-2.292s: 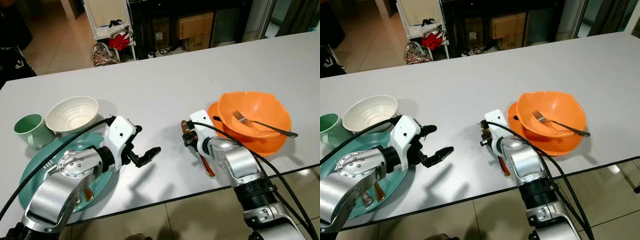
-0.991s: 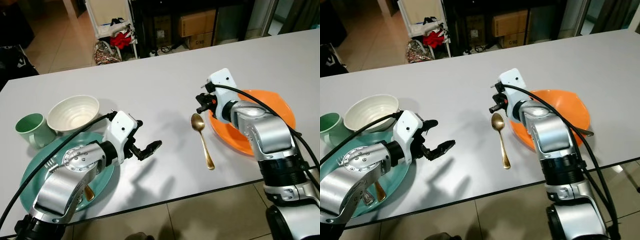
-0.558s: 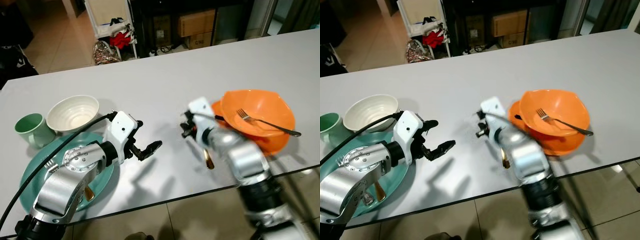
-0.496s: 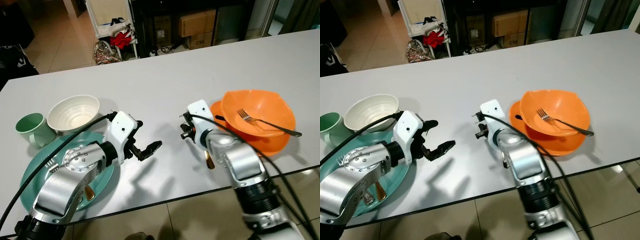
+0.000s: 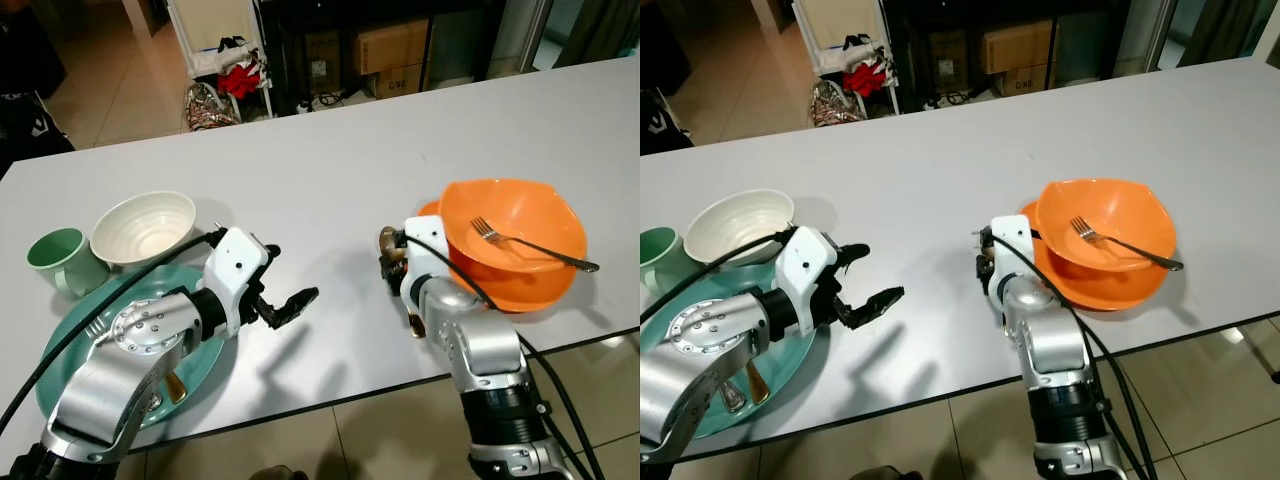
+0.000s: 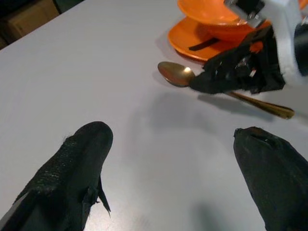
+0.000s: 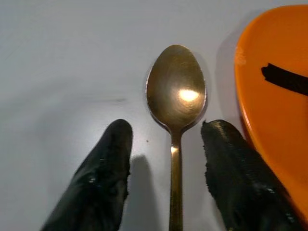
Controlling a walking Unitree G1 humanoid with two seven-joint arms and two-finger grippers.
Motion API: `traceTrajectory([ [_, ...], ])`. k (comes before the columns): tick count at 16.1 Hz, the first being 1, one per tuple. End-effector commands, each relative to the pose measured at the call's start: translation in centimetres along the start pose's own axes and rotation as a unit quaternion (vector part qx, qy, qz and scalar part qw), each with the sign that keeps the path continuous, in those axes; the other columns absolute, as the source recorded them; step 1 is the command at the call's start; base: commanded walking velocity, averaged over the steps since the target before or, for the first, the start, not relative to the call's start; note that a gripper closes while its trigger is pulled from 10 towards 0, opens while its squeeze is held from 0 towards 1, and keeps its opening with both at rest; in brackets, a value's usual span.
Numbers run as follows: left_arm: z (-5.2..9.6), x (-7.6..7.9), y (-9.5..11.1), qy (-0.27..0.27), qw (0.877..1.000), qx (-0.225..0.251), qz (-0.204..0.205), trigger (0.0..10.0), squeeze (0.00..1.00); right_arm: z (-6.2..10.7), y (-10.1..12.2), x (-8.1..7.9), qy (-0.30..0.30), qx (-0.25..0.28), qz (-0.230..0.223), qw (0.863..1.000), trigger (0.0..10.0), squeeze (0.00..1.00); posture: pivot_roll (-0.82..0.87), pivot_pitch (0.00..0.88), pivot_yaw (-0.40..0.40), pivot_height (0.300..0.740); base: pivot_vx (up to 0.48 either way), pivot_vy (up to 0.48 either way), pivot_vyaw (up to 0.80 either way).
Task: Setting the table
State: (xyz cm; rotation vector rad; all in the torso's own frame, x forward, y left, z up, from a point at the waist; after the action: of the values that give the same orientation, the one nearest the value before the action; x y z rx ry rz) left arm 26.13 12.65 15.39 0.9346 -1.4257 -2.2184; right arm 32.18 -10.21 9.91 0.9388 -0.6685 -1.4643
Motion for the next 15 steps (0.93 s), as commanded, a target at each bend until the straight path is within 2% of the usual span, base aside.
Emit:
traceTrajectory([
  [1, 0.4, -0.2, -0.1, 0.002, 1.000, -0.006, -0.002, 10.0, 0.00, 0.0, 0.1, -0.6, 0.009, 0.002, 0.000, 1.000, 10.0, 1.00, 0.06, 0.000, 0.118, 0.740, 0.000, 0.000, 0.00],
  [4, 0.3, -0.1, -0.1, 0.001, 1.000, -0.006, -0.001, 10.0, 0.00, -0.1, -0.3, -0.5, 0.000, -0.007, 0.006, 1.000, 10.0, 1.00, 0.06, 0.000, 0.115, 0.740, 0.000, 0.000, 0.00],
  [5, 0.3, -0.1, -0.1, 0.000, 1.000, -0.005, -0.001, 10.0, 0.00, -0.2, -0.6, -0.6, 0.010, -0.020, -0.003, 1.000, 10.0, 0.00, 0.06, 0.000, 0.115, 0.740, 0.000, 0.000, 0.00],
  [13, 0.3, -0.1, -0.1, -0.002, 1.000, -0.007, -0.003, 10.0, 0.00, -1.5, -2.6, 0.1, 0.016, -0.072, -0.039, 0.997, 10.0, 0.00, 0.06, 0.000, 0.115, 0.740, 0.000, 0.000, 0.00],
  [14, 0.3, -0.1, -0.2, -0.002, 1.000, -0.008, -0.003, 10.0, 0.00, -1.7, -2.7, 0.3, 0.020, -0.078, -0.047, 0.996, 6.2, 0.00, 0.06, 0.000, 0.117, 0.740, 0.000, 0.000, 0.00],
  [15, 0.3, -0.2, -0.2, -0.003, 1.000, -0.008, -0.003, 10.0, 0.00, -1.8, -2.7, 0.3, 0.022, -0.081, -0.050, 0.995, 4.0, 0.00, 0.06, 0.000, 0.117, 0.740, 0.000, 0.000, 0.00],
])
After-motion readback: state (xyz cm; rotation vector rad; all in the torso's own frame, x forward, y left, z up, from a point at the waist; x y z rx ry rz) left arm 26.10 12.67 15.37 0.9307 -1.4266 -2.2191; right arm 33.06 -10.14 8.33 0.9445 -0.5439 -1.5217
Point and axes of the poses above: a point about 5 cm out from each wrist's last joint towards the gripper, its own z axis pointing back from the gripper into the wrist, its own y axis along the axis of the wrist's last joint, x = y × z, the point moved 2 cm from there along -z, pointing out of the wrist towards the gripper, and after that the axes turned 13 degrees about -z, right-handed, at the moved point
